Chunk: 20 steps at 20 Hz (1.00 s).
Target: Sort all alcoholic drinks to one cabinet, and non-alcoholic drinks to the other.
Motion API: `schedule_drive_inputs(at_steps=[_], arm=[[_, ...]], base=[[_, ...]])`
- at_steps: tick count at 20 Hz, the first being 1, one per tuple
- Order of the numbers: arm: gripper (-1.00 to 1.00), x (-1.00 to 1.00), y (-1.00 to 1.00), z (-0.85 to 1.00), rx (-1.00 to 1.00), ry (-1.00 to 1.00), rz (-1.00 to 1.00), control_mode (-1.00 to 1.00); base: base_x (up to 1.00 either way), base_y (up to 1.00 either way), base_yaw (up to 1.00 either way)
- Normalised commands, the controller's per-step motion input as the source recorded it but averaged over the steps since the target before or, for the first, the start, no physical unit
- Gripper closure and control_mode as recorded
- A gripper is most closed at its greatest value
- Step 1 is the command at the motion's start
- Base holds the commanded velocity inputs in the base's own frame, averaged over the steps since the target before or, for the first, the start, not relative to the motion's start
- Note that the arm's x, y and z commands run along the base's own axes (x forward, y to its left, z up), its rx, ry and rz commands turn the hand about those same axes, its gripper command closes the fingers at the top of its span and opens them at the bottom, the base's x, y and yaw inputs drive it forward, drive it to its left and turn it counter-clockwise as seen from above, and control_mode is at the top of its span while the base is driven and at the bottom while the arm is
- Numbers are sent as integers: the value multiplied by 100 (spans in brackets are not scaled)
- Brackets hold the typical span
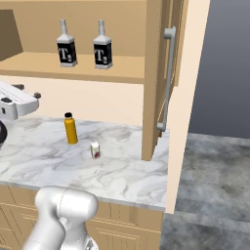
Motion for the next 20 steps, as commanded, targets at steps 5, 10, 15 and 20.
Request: schedule_drive_inputs(at_steps=[5, 10, 15, 20], arm=[[-100, 0, 3, -48, -5, 6, 0, -100], [-100, 0, 1, -52, -5, 7, 0, -100], [-100, 8, 4, -51, -3, 8, 0, -100], [-100, 14, 10, -49, -3, 10, 0, -100]], base=[[0, 0, 0], [0, 0, 0], [0, 0, 0], [0, 0, 0]])
